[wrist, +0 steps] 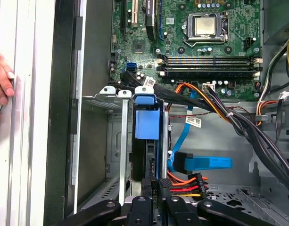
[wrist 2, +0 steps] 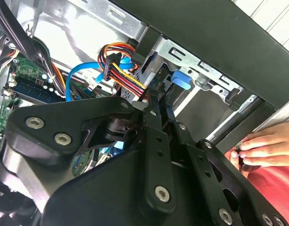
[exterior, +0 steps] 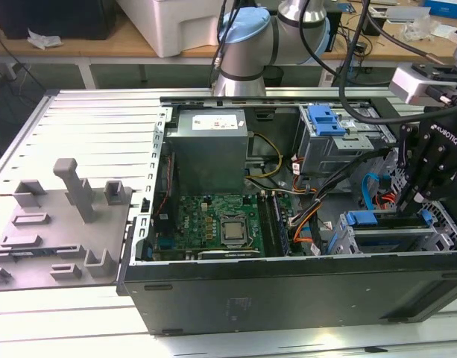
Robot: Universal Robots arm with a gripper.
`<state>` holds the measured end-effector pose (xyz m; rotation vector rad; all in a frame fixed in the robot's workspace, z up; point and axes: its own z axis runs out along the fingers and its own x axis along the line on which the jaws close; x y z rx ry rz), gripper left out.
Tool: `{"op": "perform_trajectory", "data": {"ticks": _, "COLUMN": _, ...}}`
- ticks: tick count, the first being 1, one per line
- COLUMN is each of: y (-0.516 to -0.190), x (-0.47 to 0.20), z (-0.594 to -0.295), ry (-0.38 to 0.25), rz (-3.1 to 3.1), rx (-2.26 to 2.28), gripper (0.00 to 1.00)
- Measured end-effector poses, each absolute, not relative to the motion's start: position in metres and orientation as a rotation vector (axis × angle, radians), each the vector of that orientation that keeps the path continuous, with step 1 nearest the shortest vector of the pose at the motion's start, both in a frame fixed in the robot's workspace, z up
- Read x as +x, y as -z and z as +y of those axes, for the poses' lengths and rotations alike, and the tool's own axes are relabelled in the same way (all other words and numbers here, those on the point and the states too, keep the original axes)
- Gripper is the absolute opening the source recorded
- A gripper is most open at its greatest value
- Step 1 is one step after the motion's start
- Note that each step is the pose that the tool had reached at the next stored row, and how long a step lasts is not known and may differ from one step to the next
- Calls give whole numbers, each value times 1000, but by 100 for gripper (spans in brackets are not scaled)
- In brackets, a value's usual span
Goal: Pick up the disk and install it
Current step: 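Insert the first disk wire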
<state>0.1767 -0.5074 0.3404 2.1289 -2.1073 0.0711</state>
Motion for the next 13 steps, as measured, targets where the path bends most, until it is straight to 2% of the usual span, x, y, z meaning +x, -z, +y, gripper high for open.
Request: {"op": "perform_trajectory", "data": {"ticks": 13, "y": -339, "x": 177, "z": -507, "ry": -71, "rz": -2107, "rx": 2129, "gripper": 18}}
